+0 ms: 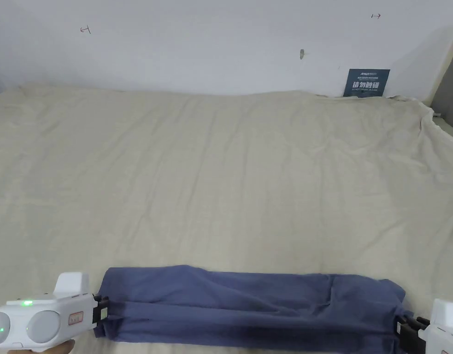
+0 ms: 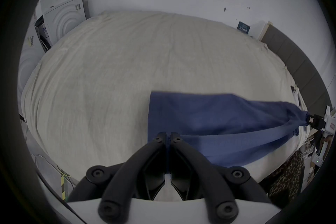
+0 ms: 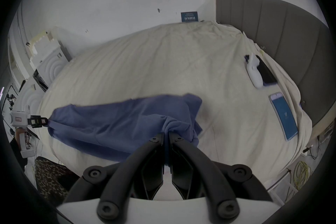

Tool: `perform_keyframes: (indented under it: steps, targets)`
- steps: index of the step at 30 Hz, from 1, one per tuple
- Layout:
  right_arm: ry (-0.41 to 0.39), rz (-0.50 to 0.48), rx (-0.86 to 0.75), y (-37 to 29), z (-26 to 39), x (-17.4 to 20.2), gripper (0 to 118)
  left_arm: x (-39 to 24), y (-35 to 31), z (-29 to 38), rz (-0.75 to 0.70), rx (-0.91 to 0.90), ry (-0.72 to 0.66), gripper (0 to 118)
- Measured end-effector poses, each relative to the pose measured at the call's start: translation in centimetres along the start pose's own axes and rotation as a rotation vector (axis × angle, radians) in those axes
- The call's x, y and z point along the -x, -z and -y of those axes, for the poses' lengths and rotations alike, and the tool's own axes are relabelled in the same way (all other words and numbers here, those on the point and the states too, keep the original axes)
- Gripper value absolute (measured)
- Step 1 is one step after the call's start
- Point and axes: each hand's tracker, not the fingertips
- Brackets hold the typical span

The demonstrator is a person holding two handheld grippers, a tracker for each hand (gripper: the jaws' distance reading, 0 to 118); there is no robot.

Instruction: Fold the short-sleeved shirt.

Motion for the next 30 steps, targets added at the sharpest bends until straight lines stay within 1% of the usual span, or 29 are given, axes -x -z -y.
perform_keyframes:
  steps: [1,4,7,8,9,10,11,12,13,15,16,17,19,22,24,26,28,30]
  targets:
    - [0.001,0.012,0.014,0.6,0.5,-0.2,3,-0.1,0.4,0.5,-0.012,0.015,0.009,0]
    - [-0.04,0.081,0.047,2.3,1.9,0.0,3,-0.5,1.3,1.9,-0.038,0.04,0.046,0]
    - [-0.016,0.091,0.076,3.7,2.7,-0.3,4,-1.1,2.0,3.1,-0.071,0.06,0.112,0]
    - [-0.005,0.097,0.082,3.4,3.0,0.4,4,-1.2,2.0,3.1,-0.077,0.05,0.117,1]
    - [-0.002,0.098,0.082,3.2,3.0,0.6,10,-1.4,1.9,3.0,-0.083,0.043,0.117,6]
    - [0.0,0.1,0.077,2.8,2.9,0.8,22,-1.6,1.7,2.9,-0.086,0.043,0.113,13]
    - [-0.004,0.108,0.068,2.4,2.8,1.1,41,-1.5,1.6,2.7,-0.083,0.045,0.105,23]
    - [-0.014,0.123,0.061,2.1,2.6,1.2,66,-1.5,1.4,2.4,-0.073,0.052,0.086,47]
    - [-0.02,0.132,0.05,1.4,2.1,1.5,72,-1.4,1.0,2.1,-0.059,0.05,0.06,63]
    - [-0.024,0.106,-0.044,-0.5,0.9,2.2,74,-2.0,-0.8,1.4,-0.039,0.01,0.019,77]
    - [-0.029,0.1,-0.09,-2.1,0.1,3.4,74,-2.3,-1.7,0.9,-0.044,-0.037,0.001,93]
    - [-0.043,0.104,-0.136,-3.3,-1.0,4.4,74,-2.9,-2.7,0.3,-0.053,-0.093,0.002,102]
    - [-0.079,0.099,-0.238,-5.6,-3.0,6.2,74,-4.2,-5.0,-0.9,-0.049,-0.196,0.002,103]
    - [-0.1,0.068,-0.392,-8.2,-5.3,8.4,74,-6.4,-8.5,-2.9,-0.036,-0.333,0.026,103]
    - [-0.114,0.074,-0.479,-9.7,-6.3,10.4,74,-7.8,-10.5,-3.7,-0.063,-0.431,0.051,103]
    - [-0.146,0.087,-0.554,-10.7,-6.9,11.8,74,-9.1,-12.0,-4.2,-0.093,-0.521,0.075,101]
    - [-0.171,0.119,-0.62,-11.2,-7.1,13.0,73,-9.9,-13.2,-4.4,-0.094,-0.604,0.081,92]
    - [-0.176,0.112,-0.658,-11.7,-7.3,13.8,71,-10.5,-14.0,-4.5,-0.093,-0.672,0.092,81]
